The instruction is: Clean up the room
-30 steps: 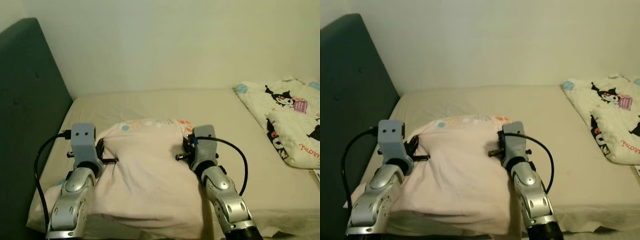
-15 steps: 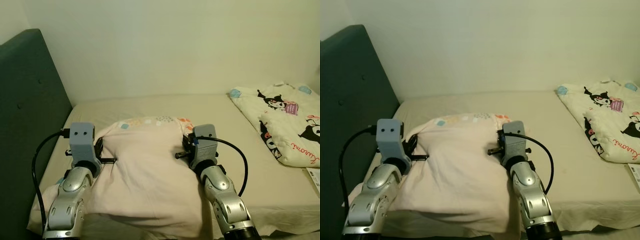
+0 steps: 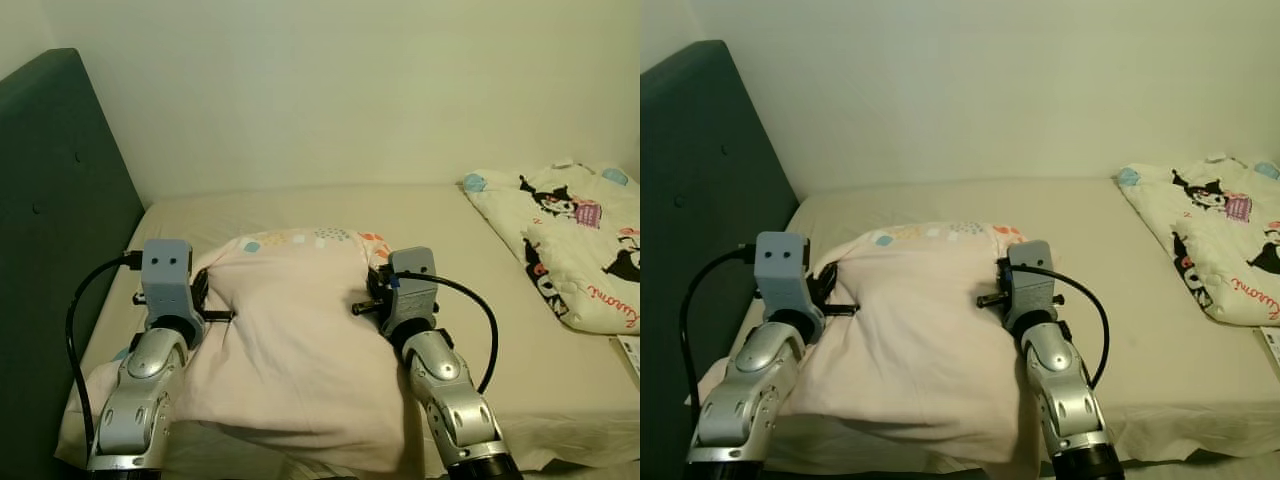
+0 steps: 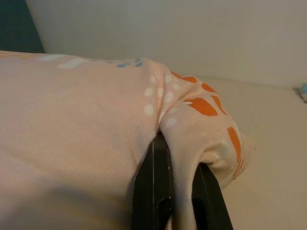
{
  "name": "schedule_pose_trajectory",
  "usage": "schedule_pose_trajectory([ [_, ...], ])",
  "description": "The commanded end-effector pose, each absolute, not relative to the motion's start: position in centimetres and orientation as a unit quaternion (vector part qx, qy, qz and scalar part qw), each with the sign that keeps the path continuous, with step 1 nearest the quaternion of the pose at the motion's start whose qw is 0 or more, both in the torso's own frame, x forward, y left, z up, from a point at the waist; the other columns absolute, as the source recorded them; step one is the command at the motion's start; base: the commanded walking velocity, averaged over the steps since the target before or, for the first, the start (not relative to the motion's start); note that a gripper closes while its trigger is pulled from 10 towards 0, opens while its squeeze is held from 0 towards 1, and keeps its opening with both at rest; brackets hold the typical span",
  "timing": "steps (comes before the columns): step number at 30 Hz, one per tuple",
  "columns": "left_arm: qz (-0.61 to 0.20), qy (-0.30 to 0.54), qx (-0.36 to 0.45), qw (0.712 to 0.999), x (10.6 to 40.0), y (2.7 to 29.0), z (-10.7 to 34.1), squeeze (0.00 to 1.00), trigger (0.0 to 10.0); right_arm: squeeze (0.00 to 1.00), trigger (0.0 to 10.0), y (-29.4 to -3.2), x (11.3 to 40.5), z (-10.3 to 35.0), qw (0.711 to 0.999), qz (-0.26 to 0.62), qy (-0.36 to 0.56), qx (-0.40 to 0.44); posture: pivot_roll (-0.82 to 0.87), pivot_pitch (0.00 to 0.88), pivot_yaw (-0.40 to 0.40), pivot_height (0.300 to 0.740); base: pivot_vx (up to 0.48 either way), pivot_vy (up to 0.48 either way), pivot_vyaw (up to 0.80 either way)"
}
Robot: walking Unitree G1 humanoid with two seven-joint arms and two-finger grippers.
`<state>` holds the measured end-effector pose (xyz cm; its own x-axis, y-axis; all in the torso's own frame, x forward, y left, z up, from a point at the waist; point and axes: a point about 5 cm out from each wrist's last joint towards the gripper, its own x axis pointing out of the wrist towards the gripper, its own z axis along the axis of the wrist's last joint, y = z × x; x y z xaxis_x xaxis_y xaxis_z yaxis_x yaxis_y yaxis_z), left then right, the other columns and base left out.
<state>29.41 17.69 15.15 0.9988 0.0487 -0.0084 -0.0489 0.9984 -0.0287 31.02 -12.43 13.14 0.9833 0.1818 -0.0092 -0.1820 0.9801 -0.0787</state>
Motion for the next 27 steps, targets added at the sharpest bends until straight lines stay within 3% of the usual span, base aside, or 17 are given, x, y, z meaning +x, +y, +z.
schedule_pose_trajectory([
  [1, 0.033, -0.014, -0.001, 0.999, 29.5, 18.32, 15.66, 0.0, 10.0, 0.0, 10.0, -12.89, 31.0, 13.96, 0.996, 0.075, -0.031, -0.034, -0.04, 0.065, -0.006, 0.74, 0.0, 0.386, 0.0],
  [24, 0.035, -0.021, -0.002, 0.999, 29.39, 18.56, 15.98, 0.0, 10.0, 0.0, 10.0, -12.26, 31.09, 14.07, 0.994, 0.093, -0.036, -0.037, -0.04, 0.06, -0.014, 0.74, 0.0, 0.386, 0.0],
  [27, 0.035, -0.019, -0.01, 0.999, 29.39, 18.51, 15.99, 0.0, 10.0, 0.0, 10.0, -12.26, 31.13, 14.09, 0.994, 0.095, -0.037, -0.038, -0.04, 0.061, -0.013, 0.74, 0.0, 0.0, 0.0],
])
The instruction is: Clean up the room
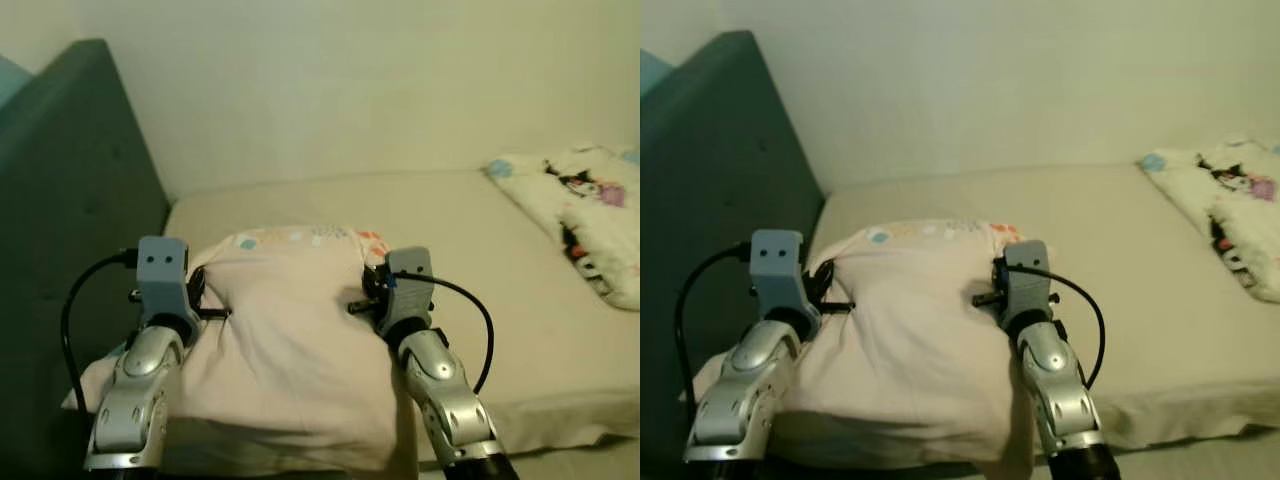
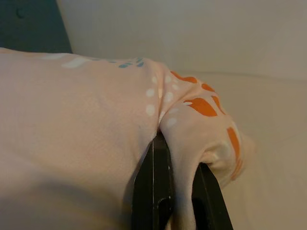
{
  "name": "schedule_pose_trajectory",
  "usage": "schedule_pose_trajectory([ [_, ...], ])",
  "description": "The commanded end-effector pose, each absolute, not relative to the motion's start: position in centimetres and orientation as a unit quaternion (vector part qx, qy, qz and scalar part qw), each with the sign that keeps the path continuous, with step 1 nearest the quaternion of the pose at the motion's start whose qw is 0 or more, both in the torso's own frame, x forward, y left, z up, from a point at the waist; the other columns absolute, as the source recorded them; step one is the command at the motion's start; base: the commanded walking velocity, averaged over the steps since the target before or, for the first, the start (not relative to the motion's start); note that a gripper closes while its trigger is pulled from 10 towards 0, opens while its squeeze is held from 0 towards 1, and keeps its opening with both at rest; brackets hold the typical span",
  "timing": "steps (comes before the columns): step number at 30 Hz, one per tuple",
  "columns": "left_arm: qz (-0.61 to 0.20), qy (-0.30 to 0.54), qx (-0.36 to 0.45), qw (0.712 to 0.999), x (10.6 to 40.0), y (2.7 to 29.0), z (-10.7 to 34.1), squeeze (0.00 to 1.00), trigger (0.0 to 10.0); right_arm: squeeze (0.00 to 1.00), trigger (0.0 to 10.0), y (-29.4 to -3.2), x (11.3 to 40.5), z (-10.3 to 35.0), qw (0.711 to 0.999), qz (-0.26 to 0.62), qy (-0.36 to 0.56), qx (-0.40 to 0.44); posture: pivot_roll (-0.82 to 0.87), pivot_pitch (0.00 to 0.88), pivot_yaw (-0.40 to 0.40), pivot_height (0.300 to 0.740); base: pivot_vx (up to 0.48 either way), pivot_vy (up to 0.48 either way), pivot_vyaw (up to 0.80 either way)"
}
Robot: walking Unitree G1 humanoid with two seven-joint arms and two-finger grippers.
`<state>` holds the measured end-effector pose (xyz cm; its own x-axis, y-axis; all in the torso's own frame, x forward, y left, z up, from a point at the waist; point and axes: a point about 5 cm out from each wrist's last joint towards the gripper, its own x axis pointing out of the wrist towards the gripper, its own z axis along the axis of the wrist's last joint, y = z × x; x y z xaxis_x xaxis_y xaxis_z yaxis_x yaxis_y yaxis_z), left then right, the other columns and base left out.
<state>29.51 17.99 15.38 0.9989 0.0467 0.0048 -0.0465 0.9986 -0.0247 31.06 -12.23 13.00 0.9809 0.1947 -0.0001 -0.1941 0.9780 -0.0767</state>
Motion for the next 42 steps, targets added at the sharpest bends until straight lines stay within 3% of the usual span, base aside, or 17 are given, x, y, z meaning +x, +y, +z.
schedule_pose_trajectory([
  [1, 0.034, -0.02, -0.012, 0.999, 29.4, 18.5, 16.0, 0.0, 10.0, 0.0, 10.0, -12.3, 31.1, 14.1, 0.994, 0.095, -0.037, -0.038, -0.04, 0.061, -0.013, 0.74, 0.0, 0.0, 0.0],
  [14, 0.021, -0.022, 0.012, 0.999, 29.3, 17.6, 16.0, 0.0, 10.0, 0.0, 10.0, -12.4, 31.3, 14.1, 0.995, 0.091, -0.038, -0.033, -0.04, 0.057, -0.011, 0.74, 0.0, -0.428, 0.0],
  [30, 0.006, -0.008, 0.014, 1.0, 29.6, 17.1, 15.7, 0.0, 10.0, 0.0, 10.0, -12.9, 31.3, 13.8, 0.996, 0.076, -0.025, -0.029, -0.04, 0.056, -0.002, 0.74, 0.0, 0.0, 0.0],
  [42, -0.005, 0.025, 0.032, 0.999, 29.5, 16.6, 14.7, 0.0, 10.0, 0.0, 10.0, -13.0, 31.5, 13.8, 0.996, 0.078, -0.024, -0.047, -0.04, 0.049, -0.004, 0.74, 0.0, 0.0, 0.8],
])
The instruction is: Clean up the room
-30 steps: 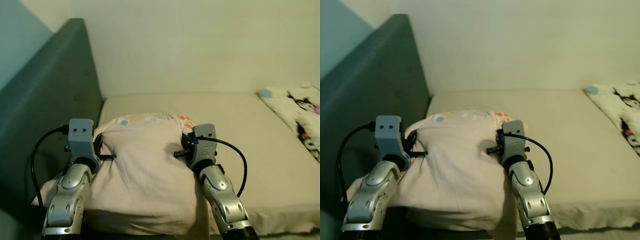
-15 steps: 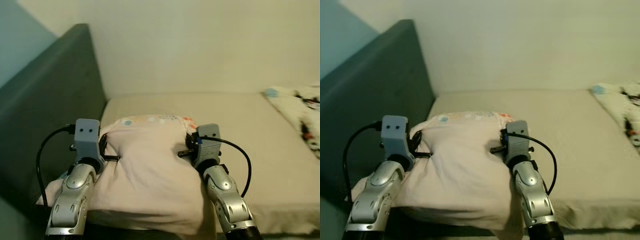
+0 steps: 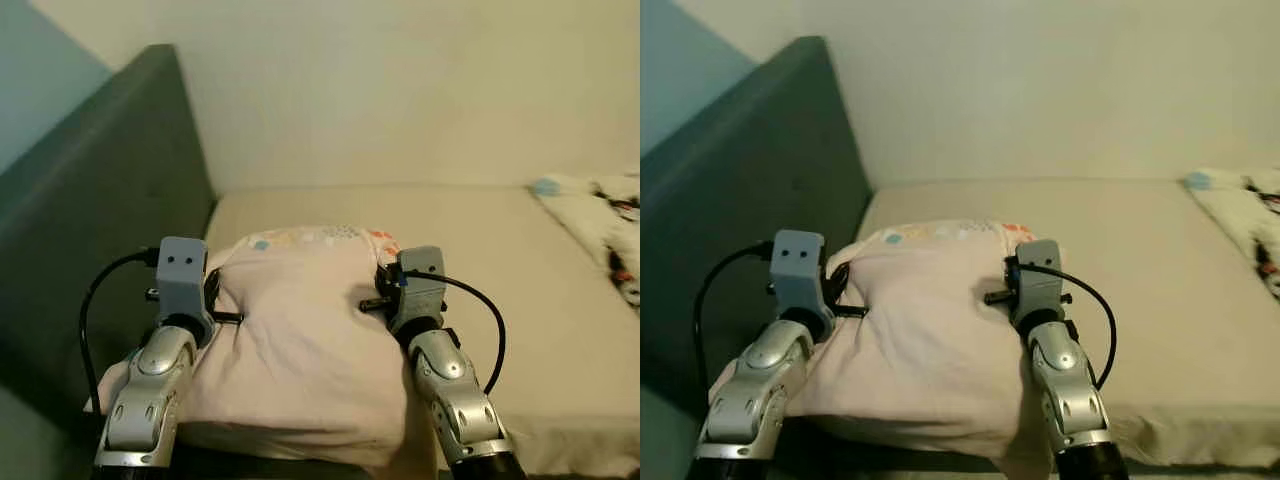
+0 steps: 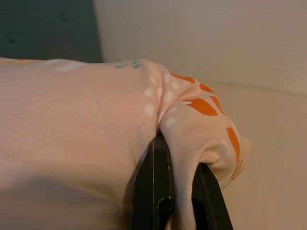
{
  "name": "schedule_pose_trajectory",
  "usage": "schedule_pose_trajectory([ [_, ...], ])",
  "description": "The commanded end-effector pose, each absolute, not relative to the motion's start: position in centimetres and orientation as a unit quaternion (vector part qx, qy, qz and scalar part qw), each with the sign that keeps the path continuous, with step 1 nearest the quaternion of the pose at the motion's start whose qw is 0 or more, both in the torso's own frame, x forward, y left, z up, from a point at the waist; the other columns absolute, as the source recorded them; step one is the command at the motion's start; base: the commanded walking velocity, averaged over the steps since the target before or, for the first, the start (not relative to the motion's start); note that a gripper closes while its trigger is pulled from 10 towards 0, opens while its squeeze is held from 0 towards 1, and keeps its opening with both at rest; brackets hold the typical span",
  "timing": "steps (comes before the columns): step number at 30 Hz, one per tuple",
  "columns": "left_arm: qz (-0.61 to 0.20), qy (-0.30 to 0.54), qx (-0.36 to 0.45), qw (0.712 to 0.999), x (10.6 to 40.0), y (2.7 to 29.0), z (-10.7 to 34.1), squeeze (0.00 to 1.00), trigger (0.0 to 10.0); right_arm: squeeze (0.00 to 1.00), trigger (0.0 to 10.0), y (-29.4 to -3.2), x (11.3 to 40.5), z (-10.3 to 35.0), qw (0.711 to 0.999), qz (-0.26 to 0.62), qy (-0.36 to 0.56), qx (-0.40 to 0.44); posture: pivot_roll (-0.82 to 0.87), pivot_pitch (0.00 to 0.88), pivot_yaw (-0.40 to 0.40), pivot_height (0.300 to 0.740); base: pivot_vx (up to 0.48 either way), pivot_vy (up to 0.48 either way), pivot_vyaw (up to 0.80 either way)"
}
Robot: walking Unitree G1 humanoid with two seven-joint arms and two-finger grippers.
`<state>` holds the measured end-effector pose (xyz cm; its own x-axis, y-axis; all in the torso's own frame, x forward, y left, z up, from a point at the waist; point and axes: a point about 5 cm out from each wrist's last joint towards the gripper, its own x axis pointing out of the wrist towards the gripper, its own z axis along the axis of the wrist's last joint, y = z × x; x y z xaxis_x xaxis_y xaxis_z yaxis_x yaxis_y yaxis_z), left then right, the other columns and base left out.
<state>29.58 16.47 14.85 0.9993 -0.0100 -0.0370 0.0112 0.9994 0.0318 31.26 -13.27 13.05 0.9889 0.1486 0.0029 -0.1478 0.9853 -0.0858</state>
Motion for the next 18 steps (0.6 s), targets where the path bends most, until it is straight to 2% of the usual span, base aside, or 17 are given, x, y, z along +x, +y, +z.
schedule_pose_trajectory([
  [1, -0.005, 0.025, 0.032, 0.999, 29.52, 16.61, 14.71, 0.0, 10.0, 0.0, 10.0, -12.96, 31.45, 13.84, 0.996, 0.078, -0.024, -0.047, -0.04, 0.049, -0.004, 0.74, 0.0, 0.0, 0.8],
  [18, -0.039, 0.033, 0.04, 0.998, 29.58, 15.75, 14.8, 0.0, 10.0, 0.0, 10.0, -13.15, 31.1, 13.74, 0.996, 0.071, -0.026, -0.048, -0.05, 0.053, 0.002, 0.74, 0.0, 0.0, 0.8],
])
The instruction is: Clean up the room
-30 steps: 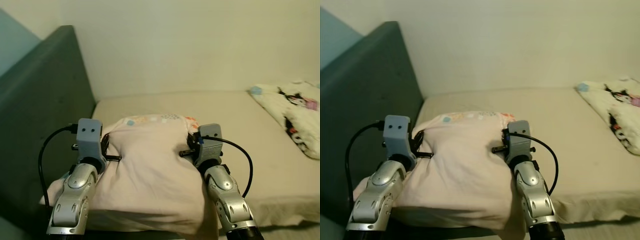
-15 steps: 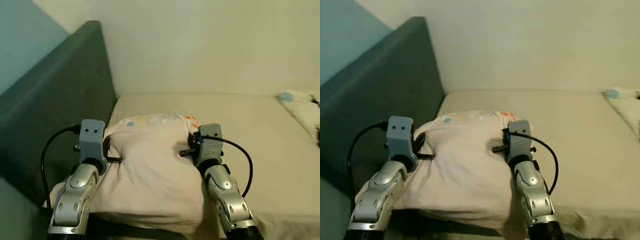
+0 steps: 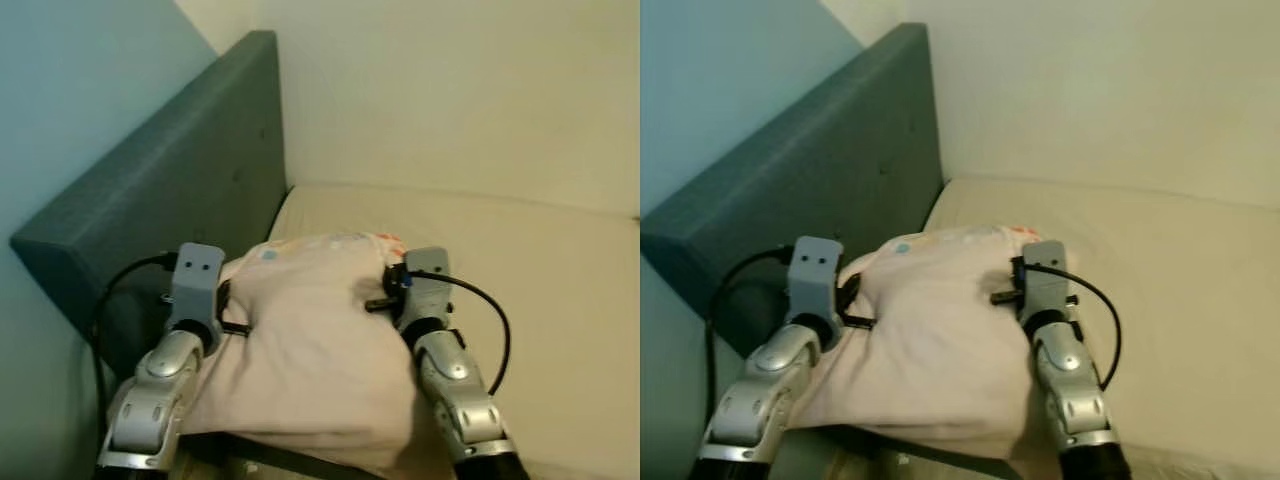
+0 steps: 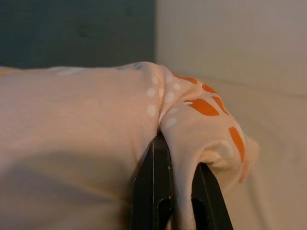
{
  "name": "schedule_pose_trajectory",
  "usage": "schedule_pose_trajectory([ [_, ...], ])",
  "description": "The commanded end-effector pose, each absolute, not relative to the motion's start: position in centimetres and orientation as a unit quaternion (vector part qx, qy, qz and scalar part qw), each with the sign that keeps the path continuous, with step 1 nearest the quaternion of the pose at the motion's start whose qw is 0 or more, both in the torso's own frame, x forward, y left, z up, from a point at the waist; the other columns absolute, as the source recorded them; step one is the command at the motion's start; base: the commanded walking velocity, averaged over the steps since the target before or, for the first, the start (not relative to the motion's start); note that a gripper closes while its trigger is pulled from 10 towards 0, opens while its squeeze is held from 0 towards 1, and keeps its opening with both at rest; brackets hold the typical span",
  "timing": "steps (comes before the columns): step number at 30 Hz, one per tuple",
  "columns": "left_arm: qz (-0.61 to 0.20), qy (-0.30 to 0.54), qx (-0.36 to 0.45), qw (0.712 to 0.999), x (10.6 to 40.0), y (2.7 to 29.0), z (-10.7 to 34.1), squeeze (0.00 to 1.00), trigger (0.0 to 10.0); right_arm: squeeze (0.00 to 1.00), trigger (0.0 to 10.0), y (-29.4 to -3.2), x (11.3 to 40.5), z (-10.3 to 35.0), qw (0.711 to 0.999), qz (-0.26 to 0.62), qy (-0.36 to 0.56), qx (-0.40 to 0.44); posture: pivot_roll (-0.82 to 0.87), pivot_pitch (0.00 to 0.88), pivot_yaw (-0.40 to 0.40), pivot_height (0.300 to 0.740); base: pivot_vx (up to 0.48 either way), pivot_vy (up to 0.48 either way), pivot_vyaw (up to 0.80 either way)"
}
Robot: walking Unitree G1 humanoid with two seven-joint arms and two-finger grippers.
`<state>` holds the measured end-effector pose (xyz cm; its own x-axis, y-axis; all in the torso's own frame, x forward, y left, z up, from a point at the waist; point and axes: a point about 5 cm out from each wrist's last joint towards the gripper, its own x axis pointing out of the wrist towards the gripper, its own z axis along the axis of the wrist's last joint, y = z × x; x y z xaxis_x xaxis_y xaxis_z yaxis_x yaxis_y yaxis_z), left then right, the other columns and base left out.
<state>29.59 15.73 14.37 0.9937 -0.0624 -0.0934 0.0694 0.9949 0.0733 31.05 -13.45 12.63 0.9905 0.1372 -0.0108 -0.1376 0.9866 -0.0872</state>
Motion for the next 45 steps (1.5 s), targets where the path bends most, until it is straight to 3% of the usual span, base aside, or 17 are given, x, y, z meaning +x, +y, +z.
schedule_pose_trajectory([
  [1, -0.04, 0.034, 0.041, 0.998, 29.6, 15.7, 14.8, 0.0, 10.0, 0.0, 10.0, -13.1, 31.0, 13.7, 0.996, 0.071, -0.026, -0.048, -0.05, 0.053, 0.002, 0.74, 0.0, 0.0, 0.8],
  [21, -0.087, 0.043, 0.043, 0.994, 29.8, 14.2, 14.7, 0.0, 10.0, 0.0, 10.0, -13.8, 30.7, 13.7, 0.997, 0.053, -0.026, -0.046, -0.06, 0.071, 0.032, 0.74, 0.0, 0.0, 0.8],
  [34, -0.111, 0.051, 0.04, 0.992, 30.0, 13.5, 14.8, 0.0, 10.0, 0.0, 10.0, -14.2, 30.4, 13.6, 0.999, 0.034, -0.026, -0.01, -0.05, 0.08, 0.047, 0.74, 0.0, -0.053, 0.0],
  [45, -0.043, 0.077, -0.007, 0.996, 30.3, 14.8, 14.1, 0.0, 10.0, 0.0, 10.0, -14.4, 30.3, 13.9, 0.999, 0.032, -0.028, -0.019, -0.05, 0.087, 0.045, 0.74, 0.0, -0.175, 0.0],
])
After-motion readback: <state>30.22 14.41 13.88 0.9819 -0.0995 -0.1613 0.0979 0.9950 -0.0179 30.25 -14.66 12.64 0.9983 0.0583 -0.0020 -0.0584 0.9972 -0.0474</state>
